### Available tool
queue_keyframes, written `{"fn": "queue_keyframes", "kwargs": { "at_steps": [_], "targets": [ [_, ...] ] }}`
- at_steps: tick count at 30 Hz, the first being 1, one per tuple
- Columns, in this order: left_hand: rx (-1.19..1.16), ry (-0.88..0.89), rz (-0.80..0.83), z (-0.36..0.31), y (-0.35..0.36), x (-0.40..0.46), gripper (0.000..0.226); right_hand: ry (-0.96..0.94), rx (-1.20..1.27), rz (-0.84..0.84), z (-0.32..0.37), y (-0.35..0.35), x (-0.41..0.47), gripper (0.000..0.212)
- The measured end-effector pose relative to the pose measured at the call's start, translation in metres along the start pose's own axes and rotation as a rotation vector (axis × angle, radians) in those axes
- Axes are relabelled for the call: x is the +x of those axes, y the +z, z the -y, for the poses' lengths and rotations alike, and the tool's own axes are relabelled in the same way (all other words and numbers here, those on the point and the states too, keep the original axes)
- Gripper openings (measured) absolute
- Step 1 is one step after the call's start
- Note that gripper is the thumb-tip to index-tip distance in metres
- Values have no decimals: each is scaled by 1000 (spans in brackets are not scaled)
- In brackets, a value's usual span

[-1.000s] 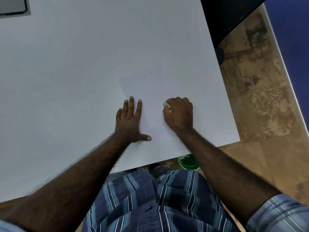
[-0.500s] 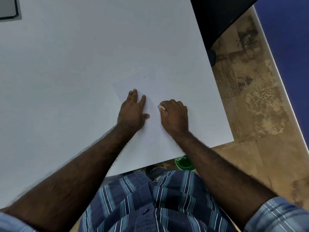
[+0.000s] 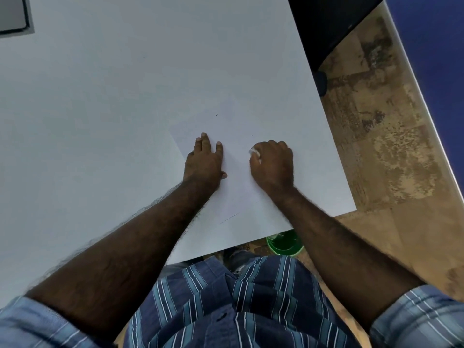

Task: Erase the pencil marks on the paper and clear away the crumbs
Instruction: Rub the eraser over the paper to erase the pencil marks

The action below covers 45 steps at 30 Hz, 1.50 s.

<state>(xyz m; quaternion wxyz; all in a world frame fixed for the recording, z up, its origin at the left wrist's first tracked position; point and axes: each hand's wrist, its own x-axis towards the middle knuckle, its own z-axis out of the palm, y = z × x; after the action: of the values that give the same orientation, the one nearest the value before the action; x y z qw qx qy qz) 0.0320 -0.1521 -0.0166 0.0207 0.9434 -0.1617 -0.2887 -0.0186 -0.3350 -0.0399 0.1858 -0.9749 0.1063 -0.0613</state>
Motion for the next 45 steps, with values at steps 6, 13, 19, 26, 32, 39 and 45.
{"fn": "queue_keyframes", "kwargs": {
  "at_steps": [6, 13, 19, 26, 32, 39, 45],
  "targets": [
    [48, 3, 15, -2, -3, 2, 90, -260, 15, 183, 29, 13, -37, 18],
    [42, 8, 28, -2, -3, 4, 90, 57, 2, -9, 18, 3, -10, 19],
    [49, 15, 19, 0, -1, 4, 90, -214, -26, 149, 30, 10, -24, 19],
    [50, 21, 2, 1, 2, 5, 91, -48, 8, 41, 26, 12, -7, 22],
    [42, 25, -9, 3, 4, 4, 89, -154, -55, 80, 25, 13, -7, 26],
    [35, 28, -30, 2, 4, 2, 88, -172, -24, 107, 35, 17, -1, 21],
    [-6, 22, -33, 5, 7, 1, 90, -110, -49, 43, 17, 13, 19, 23]
  ]
}}
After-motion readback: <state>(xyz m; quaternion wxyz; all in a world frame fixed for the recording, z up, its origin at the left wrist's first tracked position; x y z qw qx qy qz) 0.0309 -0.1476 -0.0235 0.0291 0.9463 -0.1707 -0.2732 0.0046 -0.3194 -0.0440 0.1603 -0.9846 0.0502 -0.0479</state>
